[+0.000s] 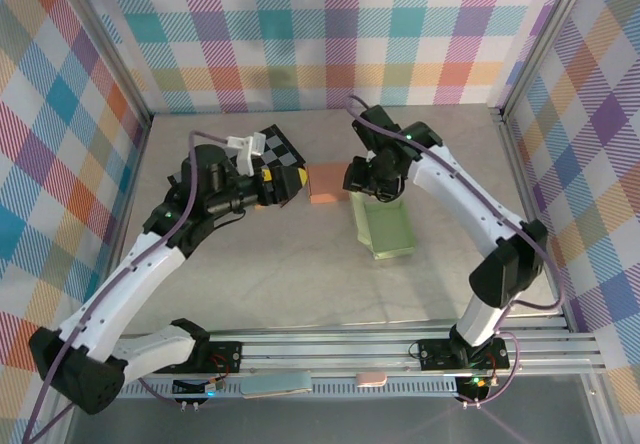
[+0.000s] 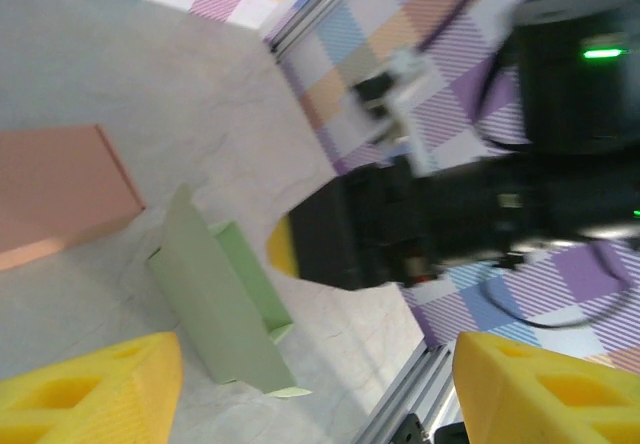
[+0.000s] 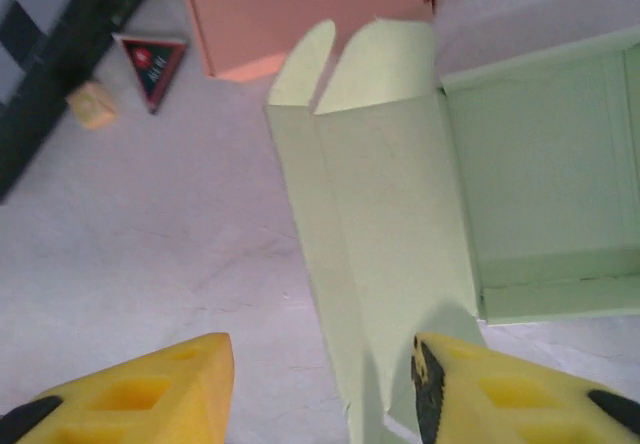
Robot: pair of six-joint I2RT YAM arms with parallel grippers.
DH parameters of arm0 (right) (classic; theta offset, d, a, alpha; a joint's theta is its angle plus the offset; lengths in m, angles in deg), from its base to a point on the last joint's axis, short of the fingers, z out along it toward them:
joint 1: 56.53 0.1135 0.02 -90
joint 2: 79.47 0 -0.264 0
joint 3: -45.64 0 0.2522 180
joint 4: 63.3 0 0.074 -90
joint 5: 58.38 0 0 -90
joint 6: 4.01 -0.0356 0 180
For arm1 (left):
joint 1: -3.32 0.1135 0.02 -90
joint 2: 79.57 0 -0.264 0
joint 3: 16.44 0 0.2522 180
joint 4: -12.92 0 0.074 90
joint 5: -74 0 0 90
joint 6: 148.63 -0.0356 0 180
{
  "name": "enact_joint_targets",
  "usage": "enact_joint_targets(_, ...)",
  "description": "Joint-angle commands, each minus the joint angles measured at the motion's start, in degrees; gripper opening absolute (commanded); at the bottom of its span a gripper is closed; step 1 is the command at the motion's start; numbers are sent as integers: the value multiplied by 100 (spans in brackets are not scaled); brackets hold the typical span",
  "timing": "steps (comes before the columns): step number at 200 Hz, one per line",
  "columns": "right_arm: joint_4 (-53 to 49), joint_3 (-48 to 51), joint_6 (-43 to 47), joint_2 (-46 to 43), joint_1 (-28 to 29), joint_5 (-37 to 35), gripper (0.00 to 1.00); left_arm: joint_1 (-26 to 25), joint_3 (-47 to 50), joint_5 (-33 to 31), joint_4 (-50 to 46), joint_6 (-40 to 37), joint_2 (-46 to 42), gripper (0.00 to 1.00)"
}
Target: Fold the paper box
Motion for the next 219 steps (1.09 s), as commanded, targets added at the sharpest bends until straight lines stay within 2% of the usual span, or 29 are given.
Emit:
enact_joint_targets(1,-402,-371,568,368,89,-16,45,17,166,100,91,-54,-286,71)
enact_joint_targets(63,-443,-738,718,954,264,-86,35,21,500,-149,-225,36,-791,71)
enact_joint_targets(126,-544,-887,198,1116,253,-396,4,17,414,-158,-435,4,-635,73)
enact_joint_targets(135,-524,-859,7,1082,228,-447,0,17,403,-143,-417,-5,-596,72)
enact_joint_targets(179,-387,-754,-1144,806,4,-700,0,18,397,-101,-412,-1,-509,73)
enact_joint_targets(219,-422,-464,-3145,500,-390,-642,0,17,403,-54,-534,-18,-475,73)
